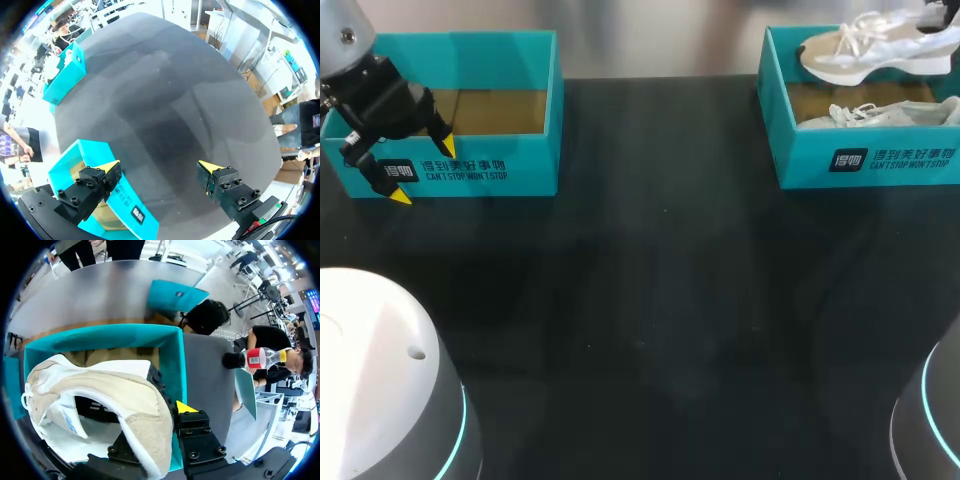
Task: Take the shoe out of the shoebox, open the shoe tongue, remove and reinsert the insole, then place the shoe into the shoebox
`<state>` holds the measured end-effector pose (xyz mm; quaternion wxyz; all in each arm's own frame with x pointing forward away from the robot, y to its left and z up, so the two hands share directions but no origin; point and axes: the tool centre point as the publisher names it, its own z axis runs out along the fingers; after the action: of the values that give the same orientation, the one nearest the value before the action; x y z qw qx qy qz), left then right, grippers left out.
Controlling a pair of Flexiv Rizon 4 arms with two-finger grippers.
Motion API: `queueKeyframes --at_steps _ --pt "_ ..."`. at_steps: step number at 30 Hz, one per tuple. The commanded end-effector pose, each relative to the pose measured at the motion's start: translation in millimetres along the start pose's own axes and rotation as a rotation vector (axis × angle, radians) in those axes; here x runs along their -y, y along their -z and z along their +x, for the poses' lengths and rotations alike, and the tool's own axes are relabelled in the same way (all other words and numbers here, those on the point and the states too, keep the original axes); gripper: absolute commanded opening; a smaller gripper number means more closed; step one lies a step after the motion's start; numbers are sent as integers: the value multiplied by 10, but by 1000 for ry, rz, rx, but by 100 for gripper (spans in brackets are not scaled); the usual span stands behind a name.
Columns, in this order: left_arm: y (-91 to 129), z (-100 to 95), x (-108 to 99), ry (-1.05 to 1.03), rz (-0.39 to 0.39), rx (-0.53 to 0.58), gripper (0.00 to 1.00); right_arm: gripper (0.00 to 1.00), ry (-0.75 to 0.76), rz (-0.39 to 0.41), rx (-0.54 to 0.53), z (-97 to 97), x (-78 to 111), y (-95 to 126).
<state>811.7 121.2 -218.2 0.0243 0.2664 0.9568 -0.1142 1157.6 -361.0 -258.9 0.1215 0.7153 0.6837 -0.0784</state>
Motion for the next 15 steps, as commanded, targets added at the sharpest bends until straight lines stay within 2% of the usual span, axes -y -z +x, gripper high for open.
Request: queueKeyframes --at_steps 1,15 --pt "7 9 2 -1 -2 0 100 0 -3 7 -4 18 -19 -88" --pt "7 9 2 -1 -2 0 100 0 -24 28 -5 110 133 -279"
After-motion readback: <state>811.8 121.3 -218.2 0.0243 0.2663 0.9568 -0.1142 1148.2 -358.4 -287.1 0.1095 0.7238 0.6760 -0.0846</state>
